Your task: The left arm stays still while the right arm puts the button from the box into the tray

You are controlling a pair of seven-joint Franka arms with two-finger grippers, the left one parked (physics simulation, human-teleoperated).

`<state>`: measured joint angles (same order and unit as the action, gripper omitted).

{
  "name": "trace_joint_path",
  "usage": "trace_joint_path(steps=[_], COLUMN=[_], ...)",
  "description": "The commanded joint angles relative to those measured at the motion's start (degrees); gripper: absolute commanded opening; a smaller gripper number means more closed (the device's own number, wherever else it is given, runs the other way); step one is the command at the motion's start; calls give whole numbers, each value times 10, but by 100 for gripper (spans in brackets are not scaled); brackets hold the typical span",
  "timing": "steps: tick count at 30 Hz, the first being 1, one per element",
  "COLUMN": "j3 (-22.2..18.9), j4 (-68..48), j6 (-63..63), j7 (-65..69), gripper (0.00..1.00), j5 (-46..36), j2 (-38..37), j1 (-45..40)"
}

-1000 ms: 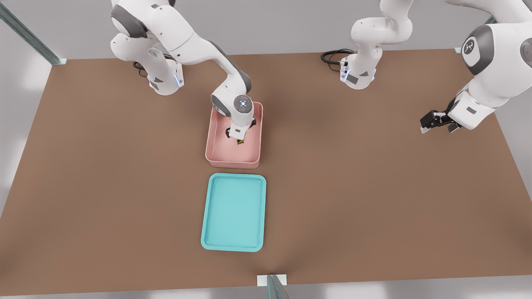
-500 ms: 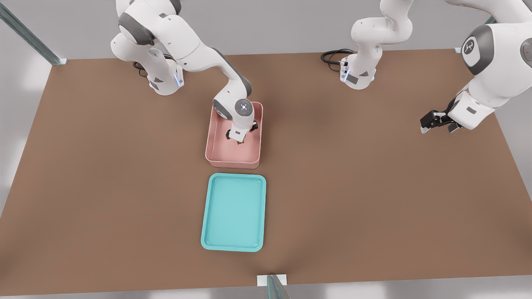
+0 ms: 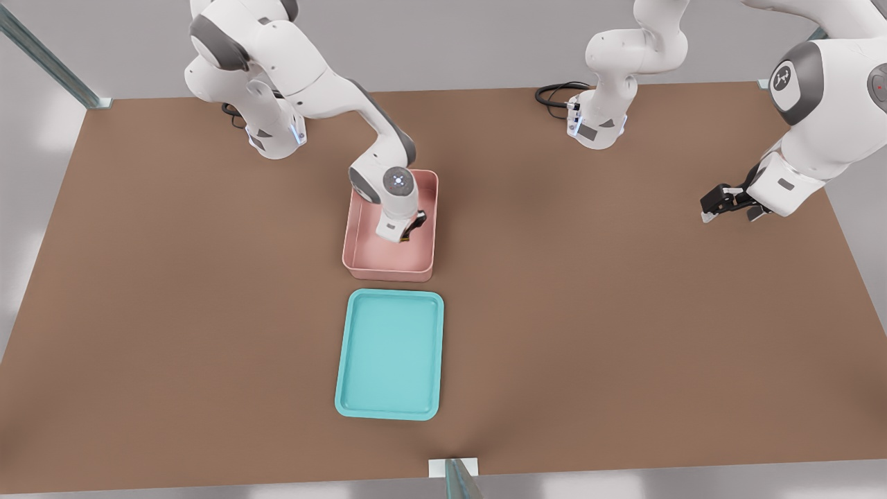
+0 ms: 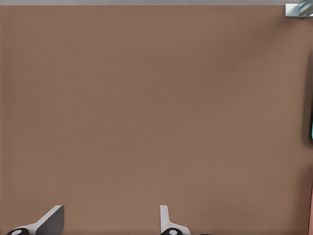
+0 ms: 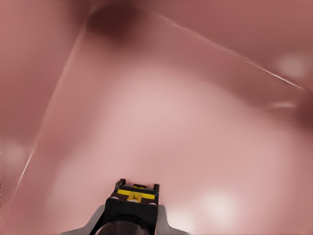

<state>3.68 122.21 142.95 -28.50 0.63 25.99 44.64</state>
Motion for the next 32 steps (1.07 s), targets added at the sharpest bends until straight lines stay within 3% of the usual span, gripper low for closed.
trace_joint_path(steps=[1, 3, 5, 7, 10, 12, 13, 18, 20, 21, 23, 32], j3=[-1, -1, -3, -3, -21, -35, -34, -31, -34, -69, -68, -72], j4=[0, -17, -145, -296, -549, -551, -543, -530, -602, -609, -407, -433], j6=[-3, -94, -266, -298, -285, -218, -219, -316, -615, -699, -546, -562], j7=[-23, 41, 180, 259, 348, 353, 350, 348, 347, 271, 248, 279], gripper=[35, 36, 36, 37, 37, 37, 100, 100, 100, 100, 100, 100], j5=[11, 11, 9, 10, 14, 13, 10, 10, 7, 5, -27, 14], j2=[-1, -68, -90, -19, 175, 198, 198, 191, 111, 41, -146, -116], j1=[0, -24, -76, -126, -180, -180, -178, -180, -183, -184, -267, -317])
